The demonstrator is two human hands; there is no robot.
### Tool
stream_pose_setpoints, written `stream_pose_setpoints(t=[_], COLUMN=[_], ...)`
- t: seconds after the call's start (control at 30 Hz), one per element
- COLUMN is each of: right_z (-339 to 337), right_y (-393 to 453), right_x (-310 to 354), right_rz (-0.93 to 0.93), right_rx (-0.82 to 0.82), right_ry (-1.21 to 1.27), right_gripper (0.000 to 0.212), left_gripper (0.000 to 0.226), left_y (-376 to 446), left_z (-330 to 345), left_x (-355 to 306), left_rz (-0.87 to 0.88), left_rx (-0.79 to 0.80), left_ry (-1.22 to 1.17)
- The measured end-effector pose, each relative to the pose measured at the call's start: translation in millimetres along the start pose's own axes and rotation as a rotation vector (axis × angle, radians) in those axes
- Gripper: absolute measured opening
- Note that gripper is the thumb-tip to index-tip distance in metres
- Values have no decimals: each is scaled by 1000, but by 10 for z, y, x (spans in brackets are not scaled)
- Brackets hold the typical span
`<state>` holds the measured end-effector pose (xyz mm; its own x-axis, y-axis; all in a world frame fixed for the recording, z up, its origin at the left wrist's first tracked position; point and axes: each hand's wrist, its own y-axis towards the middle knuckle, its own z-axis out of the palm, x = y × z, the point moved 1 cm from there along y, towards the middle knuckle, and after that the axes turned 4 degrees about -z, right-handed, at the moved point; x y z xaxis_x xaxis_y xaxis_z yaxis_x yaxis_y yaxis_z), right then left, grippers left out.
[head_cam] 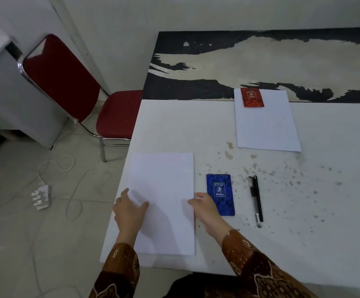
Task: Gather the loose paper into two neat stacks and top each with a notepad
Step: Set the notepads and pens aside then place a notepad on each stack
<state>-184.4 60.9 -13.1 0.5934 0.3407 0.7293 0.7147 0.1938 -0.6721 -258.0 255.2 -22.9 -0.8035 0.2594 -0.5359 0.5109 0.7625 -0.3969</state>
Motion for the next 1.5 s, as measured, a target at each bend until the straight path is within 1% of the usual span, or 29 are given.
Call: stream_pose_setpoints(t=[0.07, 0.23, 0.27, 0.33, 0.37, 0.5, 0.57, 0.67, 0.73, 0.8, 0.87, 0.97, 1.07, 1.13, 1.2, 1.27, 1.3, 1.4, 1.5], right_z=[27, 141, 170, 224, 232, 227, 257, 367, 411, 410, 358, 231, 69, -15, -55, -58, -47, -25, -7], right_y=[69, 199, 223, 258, 230, 160, 165, 105, 41, 2, -6, -11, -7, -8, -16, -28, -38, -78, -94], right_x=[28, 65, 51, 28, 48, 105, 121, 145, 150, 130, 127, 189, 303, 397, 471, 511, 530, 571, 568], right_rz=[41, 57, 57, 56, 52, 46, 38, -68, -156, -229, -275, -348, -436, -484, -533, -590, -622, -674, -684], right_rx=[-20, 0, -5, -28, -43, -62, -13, 115, 124, 109, 98, 168, 244, 267, 249, 207, 182, 114, 89], right_ry=[-17, -29, -46, -63, -52, 19, -8, -185, -257, -266, -224, -132, -72, -28, -15, -8, 3, 58, 72], right_gripper=[44, 35, 38, 50, 52, 31, 30, 33, 38, 43, 46, 45, 44, 42, 40, 39, 38, 35, 35], left_gripper=[78, 71, 70, 68, 68, 67, 67, 66, 66, 68, 72, 77, 70, 57, 41, 29, 29, 38, 31], left_y=[17, 0, -4, -6, -3, 12, 15, 19, 8, 18, 81, 213, 290, 367, 396, 343, 288, 89, 7], left_z=[-19, 3, 14, 26, 30, 32, 35, 33, 28, 18, 1, -83, -230, -337, -433, -505, -537, -570, -518], left_x=[1, 48, 51, 52, 50, 58, 64, 64, 55, 50, 64, 1, -150, -240, -326, -433, -498, -648, -635], left_rz=[7, 60, 65, 73, 75, 78, 85, 84, 86, 81, 50, -17, -16, -1, 81, 174, 229, 391, 458], left_rx=[2, -17, -20, -22, -23, -21, -22, -18, -22, -17, -16, 15, 72, 90, 102, 97, 96, 76, 7], left_ry=[13, 116, 134, 157, 162, 168, 171, 179, 181, 170, 93, -157, -408, -523, -582, -685, -744, -864, -886])
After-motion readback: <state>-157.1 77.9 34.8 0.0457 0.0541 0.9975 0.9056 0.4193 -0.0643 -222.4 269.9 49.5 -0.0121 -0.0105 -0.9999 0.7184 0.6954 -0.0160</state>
